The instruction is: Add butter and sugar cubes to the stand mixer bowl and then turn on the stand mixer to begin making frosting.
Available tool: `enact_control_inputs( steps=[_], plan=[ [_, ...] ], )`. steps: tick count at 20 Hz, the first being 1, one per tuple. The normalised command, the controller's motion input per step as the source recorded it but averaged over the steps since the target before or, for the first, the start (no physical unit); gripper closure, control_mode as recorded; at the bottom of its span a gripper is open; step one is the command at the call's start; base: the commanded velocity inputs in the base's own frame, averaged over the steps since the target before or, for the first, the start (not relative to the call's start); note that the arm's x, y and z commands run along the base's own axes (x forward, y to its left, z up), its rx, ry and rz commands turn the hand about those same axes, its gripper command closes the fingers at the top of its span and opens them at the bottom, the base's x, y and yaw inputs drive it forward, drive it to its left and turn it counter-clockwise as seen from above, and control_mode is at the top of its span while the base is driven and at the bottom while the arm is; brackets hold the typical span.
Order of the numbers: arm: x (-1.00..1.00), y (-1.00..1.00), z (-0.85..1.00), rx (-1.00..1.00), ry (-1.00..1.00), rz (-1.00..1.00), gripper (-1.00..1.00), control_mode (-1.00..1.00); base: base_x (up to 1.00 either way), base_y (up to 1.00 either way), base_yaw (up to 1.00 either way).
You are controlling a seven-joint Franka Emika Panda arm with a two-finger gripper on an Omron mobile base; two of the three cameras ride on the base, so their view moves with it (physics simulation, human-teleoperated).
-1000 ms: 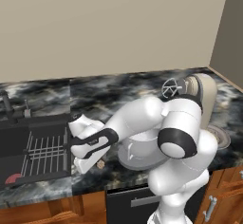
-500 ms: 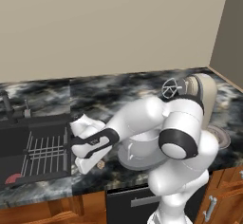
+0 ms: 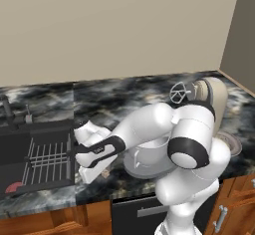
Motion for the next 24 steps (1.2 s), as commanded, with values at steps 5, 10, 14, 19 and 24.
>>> enact_control_inputs(
  steps=[5,10,14,19,24],
  plan=[
    [-0.16,0.00,0.01,0.00,-0.01,-0.01,1.00,-1.00,0.00,0.00,0.00],
    [-0.39,-0.02,0.43,0.00,-0.04,-0.06,1.00,-1.00,0.00,0.00,0.00],
    [-0.12,-0.04,0.84,0.00,-0.10,-0.06,1.00,-1.00,0.00,0.00,0.00],
    [0.00,-0.38,0.70,0.00,-0.24,-0.03,1.00,-1.00,0.00,0.00,0.00],
    [0.03,-0.46,0.65,0.00,-0.23,-0.04,1.00,-1.00,0.00,0.00,0.00]
  ],
)
